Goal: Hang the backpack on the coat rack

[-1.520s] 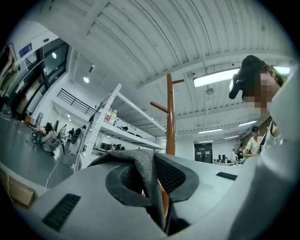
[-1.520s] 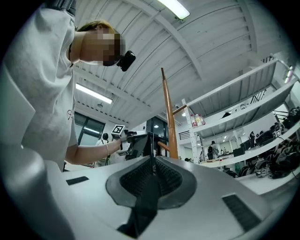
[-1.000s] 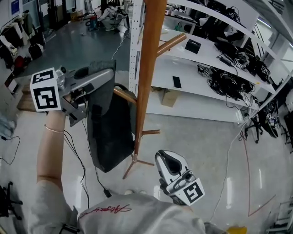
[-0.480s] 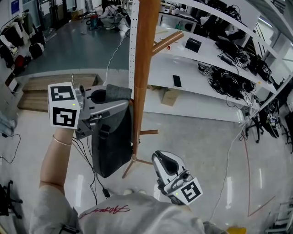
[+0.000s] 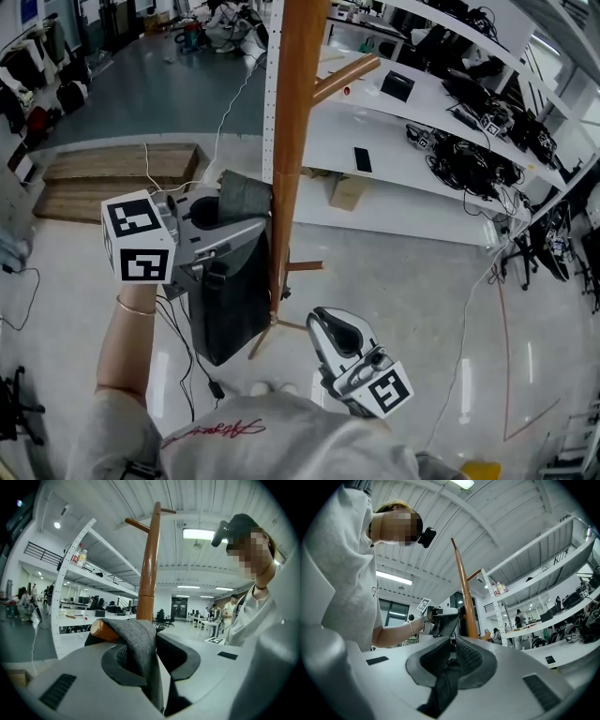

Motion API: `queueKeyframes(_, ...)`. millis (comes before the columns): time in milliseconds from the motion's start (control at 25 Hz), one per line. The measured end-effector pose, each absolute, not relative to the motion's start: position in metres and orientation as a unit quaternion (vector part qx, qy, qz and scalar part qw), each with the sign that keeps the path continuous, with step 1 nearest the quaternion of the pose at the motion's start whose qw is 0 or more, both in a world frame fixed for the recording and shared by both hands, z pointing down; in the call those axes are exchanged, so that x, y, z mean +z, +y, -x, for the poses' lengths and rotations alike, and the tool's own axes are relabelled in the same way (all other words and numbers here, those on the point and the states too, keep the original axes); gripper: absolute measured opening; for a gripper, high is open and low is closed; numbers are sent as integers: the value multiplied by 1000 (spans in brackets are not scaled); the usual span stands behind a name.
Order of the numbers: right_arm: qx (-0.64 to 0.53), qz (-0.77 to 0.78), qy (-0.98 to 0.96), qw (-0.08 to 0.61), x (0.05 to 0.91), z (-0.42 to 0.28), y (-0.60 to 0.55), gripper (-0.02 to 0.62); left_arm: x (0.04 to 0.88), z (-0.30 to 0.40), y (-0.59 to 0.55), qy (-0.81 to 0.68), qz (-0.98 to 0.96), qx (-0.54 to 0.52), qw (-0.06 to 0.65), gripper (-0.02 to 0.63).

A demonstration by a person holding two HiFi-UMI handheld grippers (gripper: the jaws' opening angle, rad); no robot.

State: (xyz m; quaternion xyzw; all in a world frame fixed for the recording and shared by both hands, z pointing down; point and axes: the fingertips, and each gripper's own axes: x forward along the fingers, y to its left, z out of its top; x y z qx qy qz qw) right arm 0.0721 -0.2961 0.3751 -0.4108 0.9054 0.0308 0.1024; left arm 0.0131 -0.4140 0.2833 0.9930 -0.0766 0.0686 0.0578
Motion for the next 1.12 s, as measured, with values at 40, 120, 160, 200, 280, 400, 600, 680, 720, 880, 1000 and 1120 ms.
queueKeyframes(40,30,411,905,101,375,-72,-297,25,285,-13,-415,-88,-992,74,56,91)
queueKeyframes(120,28,413,905,99,375,-70,-297,25,289,-12,-414,-102,-991,74,55,122)
queueKeyframes(160,29,413,905,97,376,-68,-297,25,290,-11,-414,-108,-990,71,54,138)
queueKeyframes(200,31,413,905,95,376,-66,-297,25,293,-9,-414,-120,-989,73,51,156)
queueKeyframes(280,33,415,905,90,377,-63,-296,25,304,-1,-421,-168,-981,90,29,258)
queueKeyframes(400,29,419,903,86,380,-61,-294,44,315,12,-427,-224,-971,79,13,291)
queueKeyframes(600,38,429,897,102,375,-61,-291,103,316,44,-420,-289,-956,-34,47,290)
queueKeyframes(680,60,435,891,117,366,-65,-288,104,314,63,-412,-309,-946,-91,45,289)
queueKeyframes(720,72,438,887,125,361,-67,-286,103,312,72,-406,-316,-941,-118,38,288)
queueKeyframes(880,95,450,879,127,355,-72,-281,96,308,95,-375,-341,-924,-170,-16,190)
queueKeyframes(1000,108,454,877,117,350,-71,-274,55,303,98,-347,-355,-916,-182,-51,77)
queueKeyframes(1120,122,451,877,116,342,-67,-259,33,306,93,-316,-360,-914,-177,-65,29)
